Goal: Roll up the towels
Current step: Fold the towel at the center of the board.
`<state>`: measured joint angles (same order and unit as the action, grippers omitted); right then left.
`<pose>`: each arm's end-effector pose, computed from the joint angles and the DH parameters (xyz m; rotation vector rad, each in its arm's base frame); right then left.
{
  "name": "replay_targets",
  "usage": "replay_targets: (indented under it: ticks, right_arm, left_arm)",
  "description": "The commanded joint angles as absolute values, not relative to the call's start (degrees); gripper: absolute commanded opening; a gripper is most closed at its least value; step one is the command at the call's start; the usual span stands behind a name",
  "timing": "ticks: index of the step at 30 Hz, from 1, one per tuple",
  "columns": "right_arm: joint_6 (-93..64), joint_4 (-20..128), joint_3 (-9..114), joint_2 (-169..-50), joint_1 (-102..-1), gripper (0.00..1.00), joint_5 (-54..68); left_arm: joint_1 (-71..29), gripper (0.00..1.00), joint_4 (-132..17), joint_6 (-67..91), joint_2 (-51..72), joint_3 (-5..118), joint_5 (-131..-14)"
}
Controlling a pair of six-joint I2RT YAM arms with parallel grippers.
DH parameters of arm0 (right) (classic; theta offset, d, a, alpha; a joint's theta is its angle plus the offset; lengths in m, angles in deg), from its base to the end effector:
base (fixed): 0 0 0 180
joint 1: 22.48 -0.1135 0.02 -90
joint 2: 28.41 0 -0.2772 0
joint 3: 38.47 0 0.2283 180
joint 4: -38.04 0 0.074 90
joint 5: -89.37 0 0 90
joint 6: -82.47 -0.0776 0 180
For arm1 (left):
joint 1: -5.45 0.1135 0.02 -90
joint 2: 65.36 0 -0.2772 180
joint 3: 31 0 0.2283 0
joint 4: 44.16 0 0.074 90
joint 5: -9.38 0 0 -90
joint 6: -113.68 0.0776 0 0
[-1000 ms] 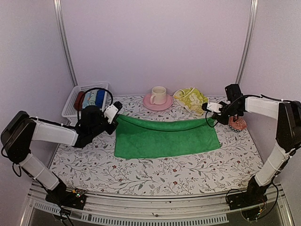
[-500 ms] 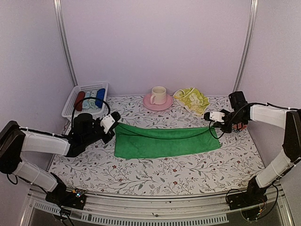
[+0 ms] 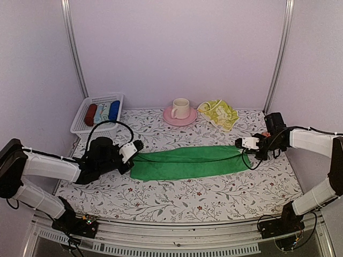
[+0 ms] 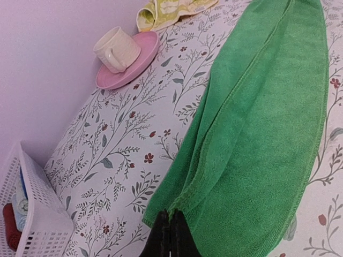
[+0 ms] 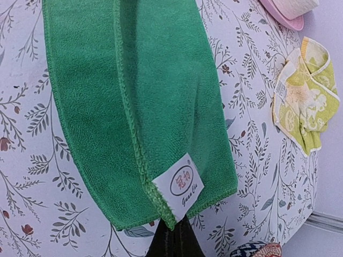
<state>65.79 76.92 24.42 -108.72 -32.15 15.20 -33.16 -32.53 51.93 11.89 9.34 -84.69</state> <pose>0.2662 0.0668 0.1947 -1.7350 1.8025 -0.1039 0.2209 -0.1693 0.1821 1.0699 1.7029 -0.0439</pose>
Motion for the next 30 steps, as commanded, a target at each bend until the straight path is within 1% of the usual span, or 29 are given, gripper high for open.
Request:
replay_targets:
  ticks: [1, 10, 14, 22, 30]
  right_arm:
    - [67.3, 75.8, 22.0, -107.4, -32.0, 0.02, 15.7]
    - [67.8, 74.9, 19.5, -106.7, -32.5, 0.02, 14.0]
    - [68.2, 74.9, 18.9, -106.4, -32.5, 0.02, 13.6]
    - [68.1, 75.1, 17.9, -103.2, -32.4, 0.02, 14.7]
    - [67.4, 76.0, 18.1, -102.7, -32.2, 0.02, 15.8]
  left_arm:
    - [-35.8, 0.0, -35.1, 50.5, 11.3, 9.3, -88.6]
    - [-38.0, 0.0, -36.9, 47.5, 9.4, 8.0, -95.4]
    - [-38.6, 0.0, -37.1, 47.4, 8.0, 7.5, -94.3]
    - [-41.2, 0.0, -39.5, 46.3, 6.2, 7.7, -97.5]
    - [-42.3, 0.0, -42.3, 44.3, 5.2, 7.8, -99.4]
